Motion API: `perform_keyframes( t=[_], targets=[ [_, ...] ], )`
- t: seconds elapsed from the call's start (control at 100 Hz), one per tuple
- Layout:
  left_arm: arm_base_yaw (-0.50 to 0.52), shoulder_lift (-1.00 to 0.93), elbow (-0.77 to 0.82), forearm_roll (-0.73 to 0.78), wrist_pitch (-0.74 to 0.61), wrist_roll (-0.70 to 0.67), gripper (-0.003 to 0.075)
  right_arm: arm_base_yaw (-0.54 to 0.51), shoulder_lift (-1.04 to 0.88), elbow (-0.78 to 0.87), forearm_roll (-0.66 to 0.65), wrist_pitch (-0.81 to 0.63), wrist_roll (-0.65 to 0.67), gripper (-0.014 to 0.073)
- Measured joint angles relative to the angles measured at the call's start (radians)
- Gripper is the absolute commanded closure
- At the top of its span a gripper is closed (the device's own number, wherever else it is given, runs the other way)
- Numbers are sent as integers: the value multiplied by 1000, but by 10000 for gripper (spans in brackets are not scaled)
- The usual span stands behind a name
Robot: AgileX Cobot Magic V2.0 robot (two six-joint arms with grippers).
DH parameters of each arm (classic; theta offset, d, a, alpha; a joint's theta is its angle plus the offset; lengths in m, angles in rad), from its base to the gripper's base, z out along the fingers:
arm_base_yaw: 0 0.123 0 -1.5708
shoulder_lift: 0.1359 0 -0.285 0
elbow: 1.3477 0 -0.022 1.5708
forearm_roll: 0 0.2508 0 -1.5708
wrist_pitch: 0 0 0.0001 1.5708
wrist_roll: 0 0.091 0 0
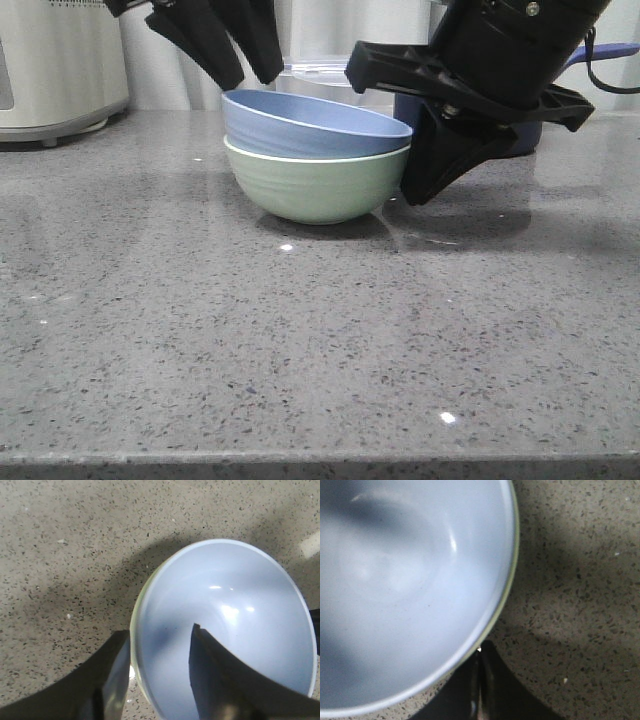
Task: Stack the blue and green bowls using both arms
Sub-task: 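Open both grippers and lift them away from the stacked bowls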
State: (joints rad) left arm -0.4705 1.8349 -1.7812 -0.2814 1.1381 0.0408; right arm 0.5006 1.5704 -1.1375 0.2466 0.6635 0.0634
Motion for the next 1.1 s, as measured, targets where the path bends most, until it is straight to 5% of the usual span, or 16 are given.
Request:
perform_keyframes(
  t=[0.36, 0.64, 0.98, 1.1],
  targets=[
    [0, -101, 18, 90, -28, 3, 439, 0, 0, 0, -6, 63, 0, 673],
    [0, -298, 236, 188, -173, -41, 447, 0, -98, 25, -34, 44, 0, 673],
    [122, -585, 518, 212, -273, -67, 736, -15, -273, 96, -52, 27, 0, 673],
    [165, -694, 610, 212, -303, -70, 741, -47, -333, 131, -52, 25, 0, 673]
  ],
)
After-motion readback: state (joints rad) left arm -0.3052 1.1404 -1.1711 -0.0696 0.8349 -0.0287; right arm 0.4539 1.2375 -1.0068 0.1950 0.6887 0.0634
